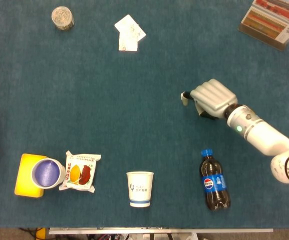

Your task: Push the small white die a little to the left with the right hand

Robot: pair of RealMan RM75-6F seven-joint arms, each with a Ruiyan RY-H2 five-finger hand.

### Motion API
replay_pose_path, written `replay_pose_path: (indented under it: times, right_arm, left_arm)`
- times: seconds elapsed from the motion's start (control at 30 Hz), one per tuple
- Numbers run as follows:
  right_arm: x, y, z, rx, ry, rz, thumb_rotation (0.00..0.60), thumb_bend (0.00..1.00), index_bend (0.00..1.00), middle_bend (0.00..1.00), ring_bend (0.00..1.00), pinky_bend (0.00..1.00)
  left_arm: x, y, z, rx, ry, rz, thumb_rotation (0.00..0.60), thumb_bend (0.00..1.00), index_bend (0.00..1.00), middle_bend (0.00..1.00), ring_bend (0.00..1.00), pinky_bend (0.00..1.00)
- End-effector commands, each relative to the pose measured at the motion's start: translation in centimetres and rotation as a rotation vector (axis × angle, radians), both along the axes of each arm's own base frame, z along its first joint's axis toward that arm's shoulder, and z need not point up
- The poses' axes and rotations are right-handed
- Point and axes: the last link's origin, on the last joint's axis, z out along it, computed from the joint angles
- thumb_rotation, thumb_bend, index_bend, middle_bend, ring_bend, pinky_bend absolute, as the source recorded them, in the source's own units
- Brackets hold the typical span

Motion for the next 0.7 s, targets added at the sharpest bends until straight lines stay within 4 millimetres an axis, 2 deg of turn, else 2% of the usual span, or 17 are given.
replay_pose_path:
  times: [0.03,0.4,0.7]
  right_arm:
    - [0.38,0.06,-0.1,0.007,0.004,0.006,0.6,1.0,0.38,1.0,1.0,1.0]
    - [0.09,-0.02,-0.29,0.005,0.05,0.008,0.6,1.0,0.37,1.0,1.0,1.0]
    - [0.18,-0.06,-0.24,-0.003,0.052,0.005,0.6,1.0,0.31,1.0,1.0,1.0]
  left_arm:
    - [-0.04,-0.04,0.02,0.002,-0.001,0.001,0.6,0.15,0.27,0.13,0.04,0.26]
    - [-0.12,-0.14,-0.02,0.0,-0.004,0.002,0.6,0.15,0.27,0.13,0.04,0.26]
    - [-0.16,-0.19,-0.1,-0.003,-0.006,0.005,0.6,0.15,0.27,0.13,0.04,0.26]
